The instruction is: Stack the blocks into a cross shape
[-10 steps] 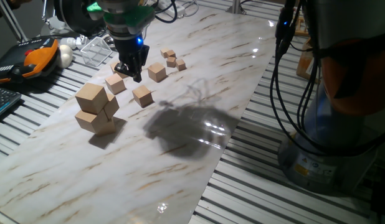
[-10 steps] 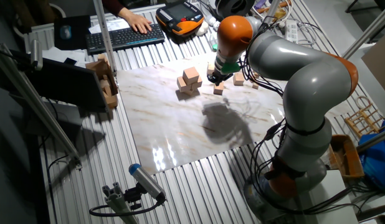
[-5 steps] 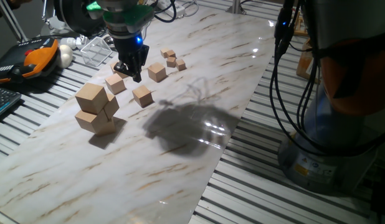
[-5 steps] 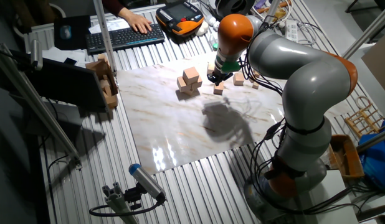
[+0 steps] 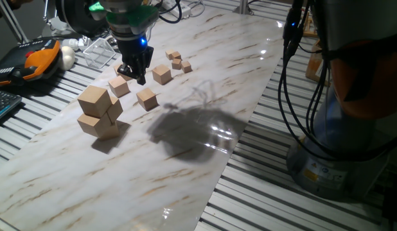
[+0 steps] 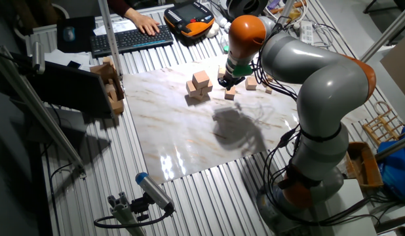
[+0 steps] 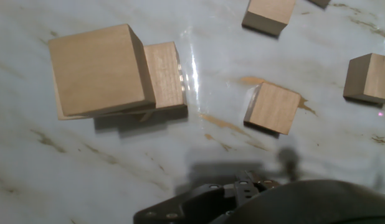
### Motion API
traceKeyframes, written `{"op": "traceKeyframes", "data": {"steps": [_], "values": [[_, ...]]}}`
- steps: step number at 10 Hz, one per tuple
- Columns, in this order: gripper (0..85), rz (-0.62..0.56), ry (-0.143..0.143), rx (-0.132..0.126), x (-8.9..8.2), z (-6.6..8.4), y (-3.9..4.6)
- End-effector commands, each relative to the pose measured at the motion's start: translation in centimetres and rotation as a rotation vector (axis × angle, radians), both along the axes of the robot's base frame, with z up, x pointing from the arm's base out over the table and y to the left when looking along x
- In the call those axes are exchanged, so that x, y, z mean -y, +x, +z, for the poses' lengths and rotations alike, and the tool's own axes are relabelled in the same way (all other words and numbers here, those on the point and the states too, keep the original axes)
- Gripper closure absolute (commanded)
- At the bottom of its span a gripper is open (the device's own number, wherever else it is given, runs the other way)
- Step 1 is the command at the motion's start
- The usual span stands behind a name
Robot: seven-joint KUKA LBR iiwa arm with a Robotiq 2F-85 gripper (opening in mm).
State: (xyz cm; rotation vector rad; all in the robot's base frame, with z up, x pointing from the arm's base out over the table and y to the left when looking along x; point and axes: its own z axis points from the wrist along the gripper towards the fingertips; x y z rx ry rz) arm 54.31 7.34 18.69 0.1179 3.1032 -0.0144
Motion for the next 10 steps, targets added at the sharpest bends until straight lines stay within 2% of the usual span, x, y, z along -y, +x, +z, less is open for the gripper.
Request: {"op": "traceKeyframes", "data": {"steps": [1,6,10], "values": [[85.0,0.000,0.000,0.000,0.00,-0.01,0.01],[85.0,-0.003,-0.001,0.002,0.00,-0.05,0.05],[85.0,0.000,-0.014,0.009,-0.01,-0.13,0.10]]}}
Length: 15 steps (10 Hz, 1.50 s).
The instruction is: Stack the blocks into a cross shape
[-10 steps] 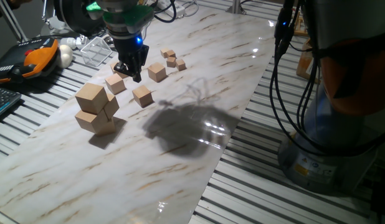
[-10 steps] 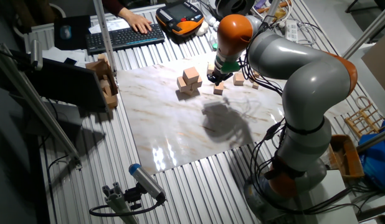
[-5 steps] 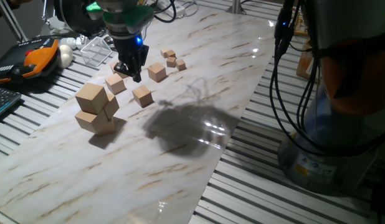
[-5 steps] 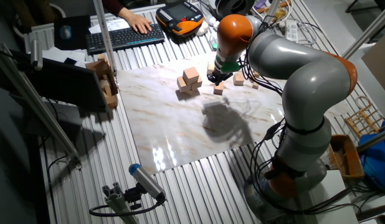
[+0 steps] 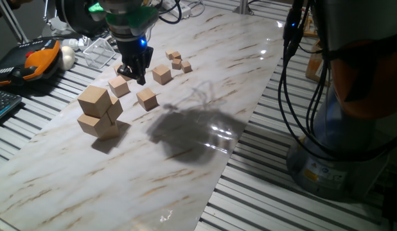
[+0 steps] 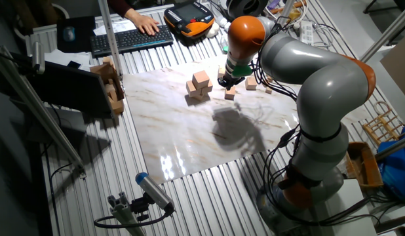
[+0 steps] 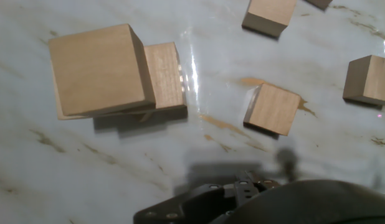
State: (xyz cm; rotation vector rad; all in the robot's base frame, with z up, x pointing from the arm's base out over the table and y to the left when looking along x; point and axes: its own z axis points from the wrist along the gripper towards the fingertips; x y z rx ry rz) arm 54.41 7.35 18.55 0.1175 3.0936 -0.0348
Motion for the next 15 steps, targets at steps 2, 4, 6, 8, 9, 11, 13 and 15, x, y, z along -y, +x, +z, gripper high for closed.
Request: {"op": "traceKeyframes", "data": {"steps": [2,4,6,8,9,11,13,15], "values": [[85.0,-0.001,0.003,-0.003,-0.16,-0.20,0.04],[85.0,0.000,-0.003,-0.004,-0.16,-0.25,0.03],[85.0,0.003,0.000,-0.004,-0.21,-0.37,0.13],[85.0,0.002,-0.016,0.006,-0.21,-0.37,0.13],[85.0,-0.001,-0.019,0.011,-0.21,-0.37,0.13],[85.0,-0.018,-0.004,0.018,-0.21,-0.37,0.13],[85.0,-0.062,0.002,-0.026,-0.21,-0.37,0.13],[85.0,-0.045,-0.036,-0.019,-0.21,-0.37,0.13]]}}
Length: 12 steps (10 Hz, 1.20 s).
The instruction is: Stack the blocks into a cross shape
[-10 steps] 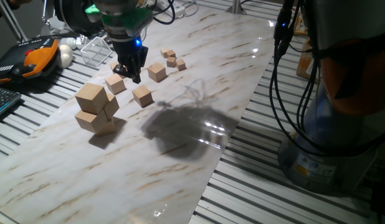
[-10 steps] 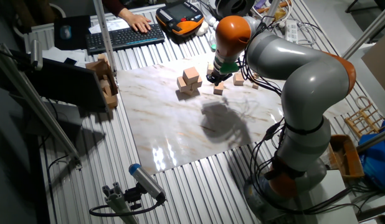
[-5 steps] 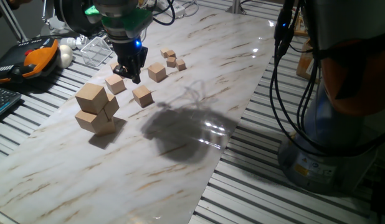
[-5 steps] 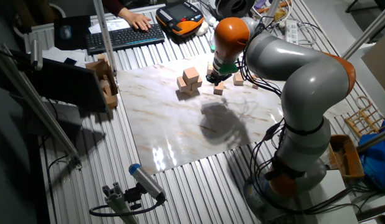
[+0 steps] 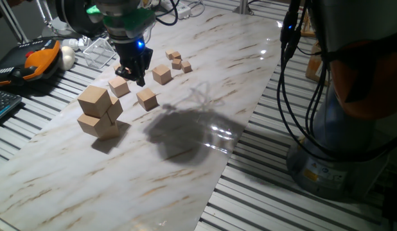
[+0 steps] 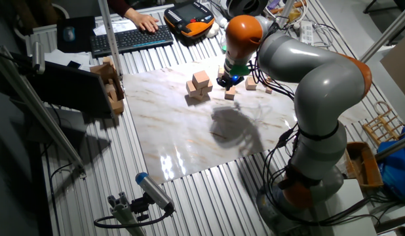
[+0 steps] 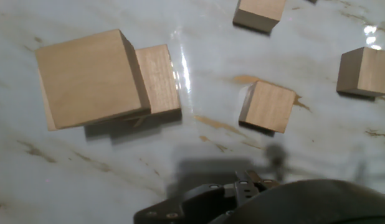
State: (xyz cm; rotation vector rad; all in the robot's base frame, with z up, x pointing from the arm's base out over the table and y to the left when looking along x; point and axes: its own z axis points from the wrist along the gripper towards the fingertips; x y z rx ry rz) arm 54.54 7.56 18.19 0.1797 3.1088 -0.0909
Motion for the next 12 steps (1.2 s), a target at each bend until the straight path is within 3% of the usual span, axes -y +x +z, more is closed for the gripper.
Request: {"op": "traceKeyframes", "data": {"steps": [1,3,4,5,8,10,12], "values": [[85.0,0.015,0.010,-0.005,0.0,0.0,-0.01],[85.0,0.127,0.039,-0.006,0.0,0.0,-0.01],[85.0,0.175,0.033,0.003,0.0,0.0,-0.01],[85.0,0.186,0.044,-0.001,0.0,0.0,-0.01],[85.0,0.172,0.022,-0.001,-0.3,-0.4,-0.41],[85.0,0.175,0.028,-0.010,0.5,-0.4,-0.21],[85.0,0.176,0.039,-0.026,0.7,0.1,-0.64]]}}
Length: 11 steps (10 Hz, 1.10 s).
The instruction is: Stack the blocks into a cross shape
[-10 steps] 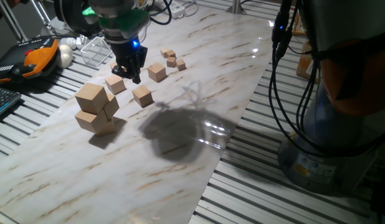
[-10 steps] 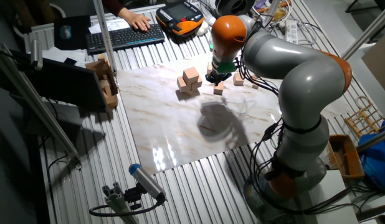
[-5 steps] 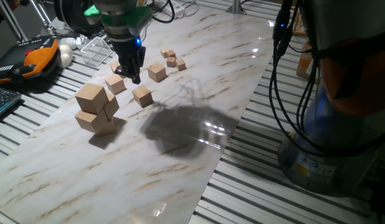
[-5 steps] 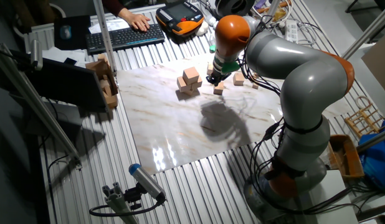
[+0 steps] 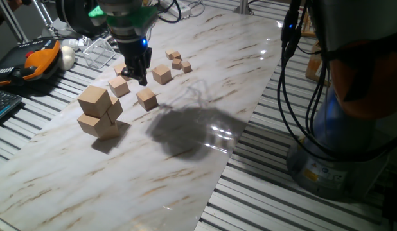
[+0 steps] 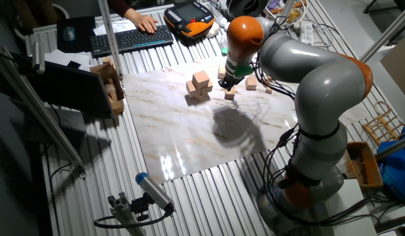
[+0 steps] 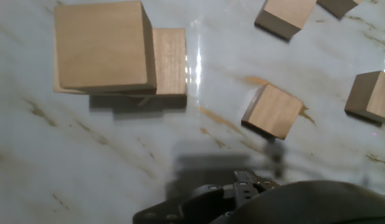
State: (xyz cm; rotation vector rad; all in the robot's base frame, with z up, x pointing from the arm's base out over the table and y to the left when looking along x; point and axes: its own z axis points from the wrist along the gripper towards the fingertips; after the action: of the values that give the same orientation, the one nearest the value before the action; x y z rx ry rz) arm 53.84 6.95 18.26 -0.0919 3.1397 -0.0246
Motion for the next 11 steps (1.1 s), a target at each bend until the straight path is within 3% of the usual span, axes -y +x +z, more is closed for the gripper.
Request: {"op": "traceKeyframes", "data": {"steps": [1,5,9,11], "values": [[85.0,-0.003,0.003,-0.007,-0.1,-0.1,-0.16],[85.0,-0.021,0.014,0.001,-0.7,-0.7,-0.79],[85.0,-0.019,0.022,0.027,0.0,-1.3,-1.09],[85.0,-0.024,0.024,0.024,0.0,-1.2,-1.12]]}}
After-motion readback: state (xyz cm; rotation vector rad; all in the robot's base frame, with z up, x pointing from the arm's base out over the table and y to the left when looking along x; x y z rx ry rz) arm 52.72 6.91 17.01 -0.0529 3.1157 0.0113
